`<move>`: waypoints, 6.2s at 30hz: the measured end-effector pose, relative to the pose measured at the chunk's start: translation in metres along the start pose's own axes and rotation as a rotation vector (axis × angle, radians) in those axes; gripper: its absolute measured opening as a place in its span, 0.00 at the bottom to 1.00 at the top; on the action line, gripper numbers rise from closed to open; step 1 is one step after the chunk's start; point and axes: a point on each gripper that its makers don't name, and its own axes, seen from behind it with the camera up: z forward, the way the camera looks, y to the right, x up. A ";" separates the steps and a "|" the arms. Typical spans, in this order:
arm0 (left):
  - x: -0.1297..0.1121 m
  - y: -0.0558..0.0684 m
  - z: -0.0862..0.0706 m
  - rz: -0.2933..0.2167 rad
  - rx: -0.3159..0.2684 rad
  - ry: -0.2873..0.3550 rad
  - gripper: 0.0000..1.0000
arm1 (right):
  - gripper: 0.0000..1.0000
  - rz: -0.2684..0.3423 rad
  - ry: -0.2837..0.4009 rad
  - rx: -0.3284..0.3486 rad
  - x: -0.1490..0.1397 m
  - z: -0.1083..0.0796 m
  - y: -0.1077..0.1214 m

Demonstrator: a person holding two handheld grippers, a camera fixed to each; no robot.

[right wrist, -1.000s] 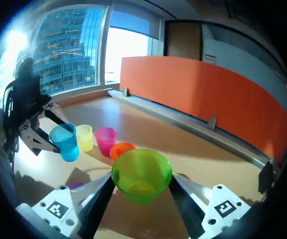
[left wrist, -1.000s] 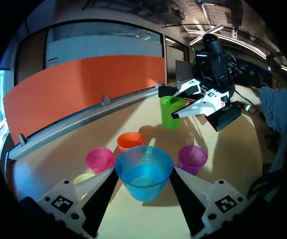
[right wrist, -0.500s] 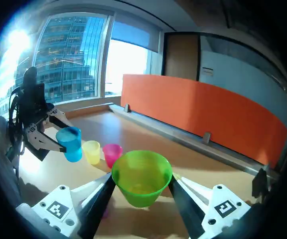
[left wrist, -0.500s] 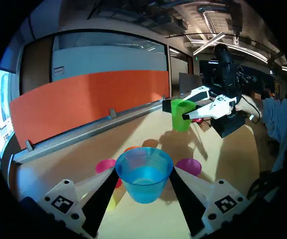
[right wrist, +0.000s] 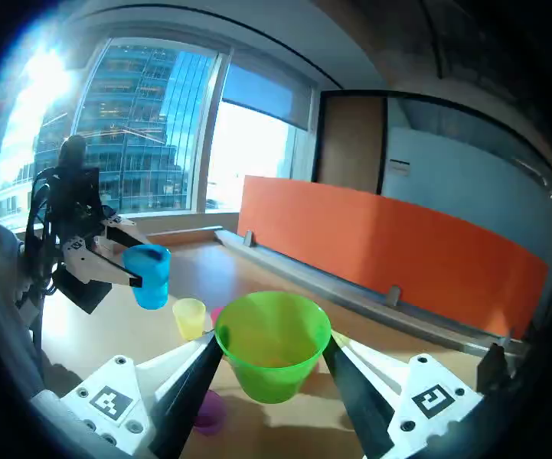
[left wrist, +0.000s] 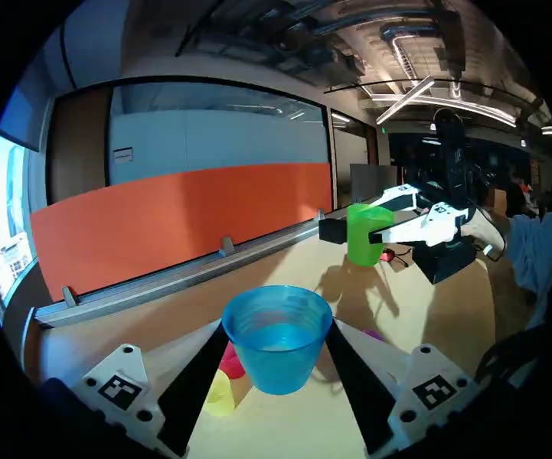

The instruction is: Pour water

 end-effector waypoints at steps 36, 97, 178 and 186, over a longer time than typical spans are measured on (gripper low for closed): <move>0.051 -0.010 -0.017 0.000 0.018 0.137 0.87 | 0.92 0.032 0.162 0.001 0.047 -0.011 -0.018; 0.151 -0.027 -0.042 0.591 0.197 0.222 0.87 | 0.90 0.022 0.190 0.267 0.039 0.066 -0.144; 0.188 -0.004 -0.040 1.146 0.274 0.197 0.87 | 0.90 0.021 0.208 0.325 0.038 0.078 -0.155; 0.192 -0.003 -0.040 1.191 0.282 0.190 0.87 | 0.90 0.019 0.210 0.323 0.039 0.078 -0.154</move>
